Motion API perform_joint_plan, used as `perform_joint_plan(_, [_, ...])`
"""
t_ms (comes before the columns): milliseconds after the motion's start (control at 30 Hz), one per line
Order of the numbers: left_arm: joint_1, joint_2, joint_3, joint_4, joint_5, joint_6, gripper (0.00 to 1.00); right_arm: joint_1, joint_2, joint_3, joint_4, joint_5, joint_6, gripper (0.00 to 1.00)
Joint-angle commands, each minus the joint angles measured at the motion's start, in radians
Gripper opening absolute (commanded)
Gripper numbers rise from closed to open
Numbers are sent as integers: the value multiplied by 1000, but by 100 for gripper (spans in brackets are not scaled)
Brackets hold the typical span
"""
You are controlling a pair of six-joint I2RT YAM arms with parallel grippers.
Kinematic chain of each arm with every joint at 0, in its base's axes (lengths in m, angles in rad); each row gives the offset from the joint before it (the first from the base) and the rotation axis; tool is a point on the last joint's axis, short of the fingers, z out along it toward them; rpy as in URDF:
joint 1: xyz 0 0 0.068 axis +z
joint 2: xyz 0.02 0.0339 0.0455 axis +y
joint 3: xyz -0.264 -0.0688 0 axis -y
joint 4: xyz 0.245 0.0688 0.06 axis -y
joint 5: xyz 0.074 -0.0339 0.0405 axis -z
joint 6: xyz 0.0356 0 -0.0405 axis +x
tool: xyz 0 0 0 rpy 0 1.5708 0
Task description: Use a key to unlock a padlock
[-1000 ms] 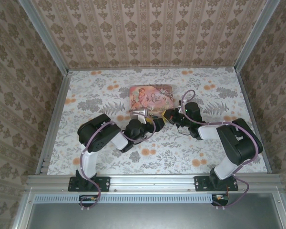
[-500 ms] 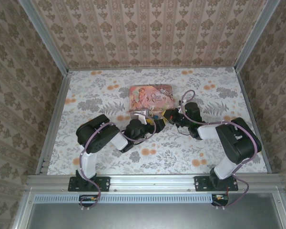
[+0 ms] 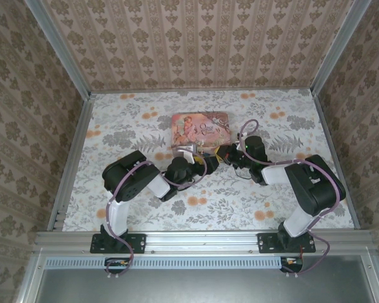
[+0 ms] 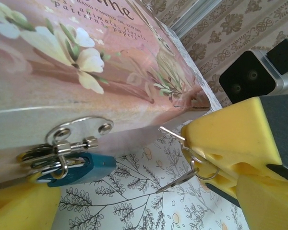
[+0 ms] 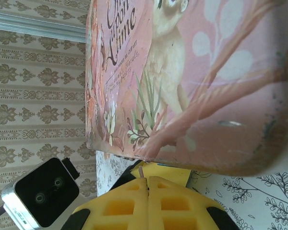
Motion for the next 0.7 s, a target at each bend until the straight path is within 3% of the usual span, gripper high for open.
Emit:
perform_joint_plan(0, [-7, -18, 18, 20, 42, 5, 96, -4, 23, -10, 41, -13, 13, 0])
perform_joint_plan(233, [-11, -99, -27, 20, -16, 41, 97, -4, 41, -8, 54, -16, 18, 0])
perform_joint_plan(667, [12, -88, -52, 16, -14, 35, 96, -13, 15, -17, 73, -37, 39, 0])
